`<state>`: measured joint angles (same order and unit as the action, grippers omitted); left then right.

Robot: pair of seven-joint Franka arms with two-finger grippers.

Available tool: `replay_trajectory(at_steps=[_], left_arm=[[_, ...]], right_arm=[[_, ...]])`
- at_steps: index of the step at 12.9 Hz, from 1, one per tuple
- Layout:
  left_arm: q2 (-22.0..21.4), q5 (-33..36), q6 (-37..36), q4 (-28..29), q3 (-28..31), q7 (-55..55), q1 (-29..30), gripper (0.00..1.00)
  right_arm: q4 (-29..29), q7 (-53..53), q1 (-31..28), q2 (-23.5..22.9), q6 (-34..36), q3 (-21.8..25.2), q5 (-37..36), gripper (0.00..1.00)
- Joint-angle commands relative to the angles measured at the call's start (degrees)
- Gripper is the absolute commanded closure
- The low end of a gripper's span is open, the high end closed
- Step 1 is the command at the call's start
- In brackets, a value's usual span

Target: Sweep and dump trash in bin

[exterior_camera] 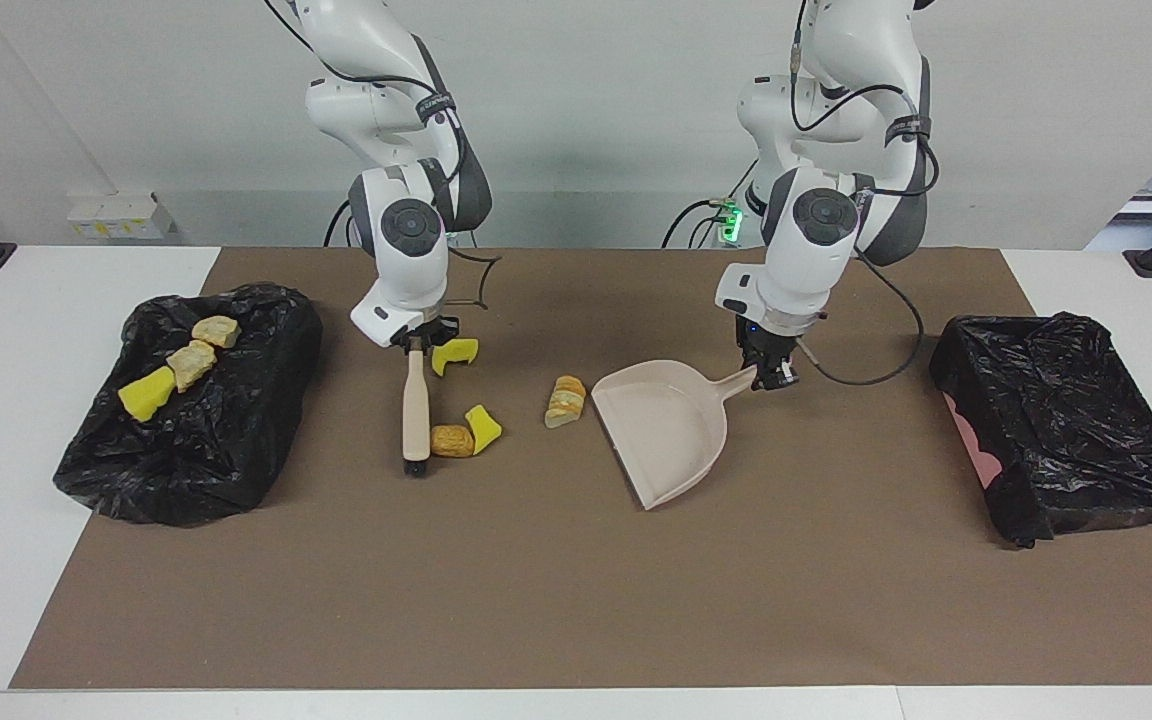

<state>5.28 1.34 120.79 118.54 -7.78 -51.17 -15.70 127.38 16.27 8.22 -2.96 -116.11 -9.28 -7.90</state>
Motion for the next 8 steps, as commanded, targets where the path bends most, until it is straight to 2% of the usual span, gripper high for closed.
replay_trajectory(at_steps=[1, 3, 5, 8], left_arm=[[-4.66, 3.56, 1.03, 5.64, 0.49, 0.02, -1.79, 1.00], [-5.72, 4.64, 1.46, 7.48, 0.40, 0.02, -1.79, 1.00], [-6.33, 4.64, 2.95, 8.89, 0.49, 0.10, -1.62, 1.00], [-6.42, 4.64, 3.31, 9.86, 0.40, 1.94, -1.88, 1.00]], right_arm=[[-0.46, 1.99, 2.57, -1.51, -2.01, -0.12, 2.09, 1.00], [-1.69, 5.34, 4.86, -2.75, -2.01, -0.21, 2.36, 1.00], [-4.05, 6.05, 7.76, -4.76, -2.27, -0.12, 8.22, 1.00], [-9.49, 6.05, 13.98, -8.71, -2.19, -0.21, 11.04, 1.00]])
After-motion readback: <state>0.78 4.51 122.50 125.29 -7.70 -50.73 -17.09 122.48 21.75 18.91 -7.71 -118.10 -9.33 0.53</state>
